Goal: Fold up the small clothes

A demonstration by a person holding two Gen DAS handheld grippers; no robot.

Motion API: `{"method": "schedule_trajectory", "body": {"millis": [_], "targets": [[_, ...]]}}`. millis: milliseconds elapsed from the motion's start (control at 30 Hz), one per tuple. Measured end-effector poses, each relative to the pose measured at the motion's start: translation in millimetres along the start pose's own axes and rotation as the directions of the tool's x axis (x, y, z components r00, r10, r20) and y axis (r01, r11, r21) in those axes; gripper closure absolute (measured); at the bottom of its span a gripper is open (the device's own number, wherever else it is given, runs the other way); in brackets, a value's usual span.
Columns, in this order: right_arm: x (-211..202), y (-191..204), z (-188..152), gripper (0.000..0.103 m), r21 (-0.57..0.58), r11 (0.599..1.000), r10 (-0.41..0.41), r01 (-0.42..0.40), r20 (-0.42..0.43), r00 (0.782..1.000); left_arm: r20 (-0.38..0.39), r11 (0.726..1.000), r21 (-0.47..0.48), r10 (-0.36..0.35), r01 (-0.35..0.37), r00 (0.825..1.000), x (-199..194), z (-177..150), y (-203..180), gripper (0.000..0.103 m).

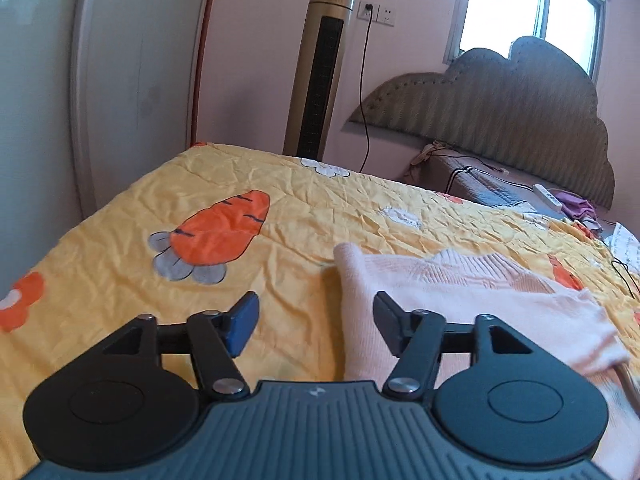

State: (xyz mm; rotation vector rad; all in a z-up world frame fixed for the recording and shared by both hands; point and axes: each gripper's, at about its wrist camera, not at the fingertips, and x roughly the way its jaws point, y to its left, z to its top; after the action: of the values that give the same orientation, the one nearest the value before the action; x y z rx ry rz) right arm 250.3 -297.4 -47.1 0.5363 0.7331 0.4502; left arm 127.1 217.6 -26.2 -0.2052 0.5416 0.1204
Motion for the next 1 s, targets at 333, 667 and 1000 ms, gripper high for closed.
{"method": "schedule_trajectory", "body": {"millis": [333, 667, 1000], "targets": [[-106.8, -5.3, -98.9, 0.031, -0.02, 0.983, -0.185, 0.185, -0.023, 0.982, -0.141, 0.988, 0.151, 0.021, 0.0, 0.99, -103.0, -100.6, -32.7, 0.029], [-118.2, 0.4, -127.2, 0.029, -0.029, 0.981, -0.193, 0.191, -0.099, 0.976, -0.286, 1.0, -0.013, 0.005, -0.01, 0.958, -89.6, -120.8, -14.9, 0.029], [-108.6, 33.3, -105.3, 0.027, -0.079, 0.989, -0.132, 0.127, -0.056, 0.99, -0.024, 0.945, 0.313, 0.104, -0.092, 0.994, -72.5, -51.5, -76.9, 0.028]]}}
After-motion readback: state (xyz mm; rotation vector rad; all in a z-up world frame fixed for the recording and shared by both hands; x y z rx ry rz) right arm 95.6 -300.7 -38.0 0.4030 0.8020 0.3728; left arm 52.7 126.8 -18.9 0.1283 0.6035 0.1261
